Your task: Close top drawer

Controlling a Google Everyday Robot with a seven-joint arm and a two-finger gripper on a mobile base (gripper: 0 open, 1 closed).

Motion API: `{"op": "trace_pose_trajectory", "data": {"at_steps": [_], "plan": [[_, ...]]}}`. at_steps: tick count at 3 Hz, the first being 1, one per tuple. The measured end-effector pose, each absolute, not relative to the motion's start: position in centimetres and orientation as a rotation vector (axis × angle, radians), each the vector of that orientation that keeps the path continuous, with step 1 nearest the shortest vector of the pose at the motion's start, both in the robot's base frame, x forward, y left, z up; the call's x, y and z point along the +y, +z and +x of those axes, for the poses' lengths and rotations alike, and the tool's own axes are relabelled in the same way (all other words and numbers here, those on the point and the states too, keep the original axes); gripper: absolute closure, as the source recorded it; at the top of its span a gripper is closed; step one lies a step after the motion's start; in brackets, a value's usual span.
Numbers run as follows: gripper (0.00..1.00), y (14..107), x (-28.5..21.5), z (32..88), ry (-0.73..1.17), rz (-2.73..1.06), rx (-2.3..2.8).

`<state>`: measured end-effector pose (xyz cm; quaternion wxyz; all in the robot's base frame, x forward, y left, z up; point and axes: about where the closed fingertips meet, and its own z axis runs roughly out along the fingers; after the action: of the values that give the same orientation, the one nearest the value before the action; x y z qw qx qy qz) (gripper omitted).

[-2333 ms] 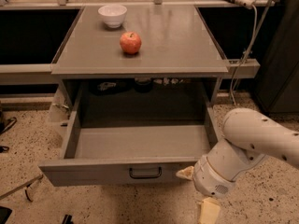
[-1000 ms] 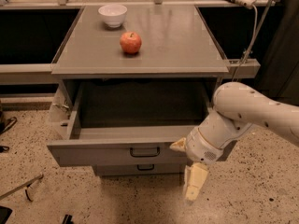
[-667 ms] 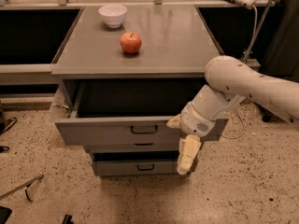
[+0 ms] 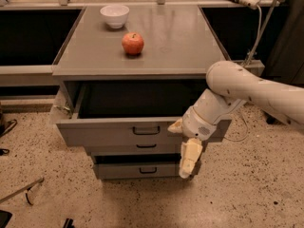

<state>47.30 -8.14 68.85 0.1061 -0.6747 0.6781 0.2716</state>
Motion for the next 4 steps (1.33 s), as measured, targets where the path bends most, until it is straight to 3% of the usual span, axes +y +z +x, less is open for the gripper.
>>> {"op": "trace_pose_trajectory", "data": {"at_steps": [4], "plan": [[0.00,68.5,-8.5,55.7,0.741,-2.032,1.991]]}}
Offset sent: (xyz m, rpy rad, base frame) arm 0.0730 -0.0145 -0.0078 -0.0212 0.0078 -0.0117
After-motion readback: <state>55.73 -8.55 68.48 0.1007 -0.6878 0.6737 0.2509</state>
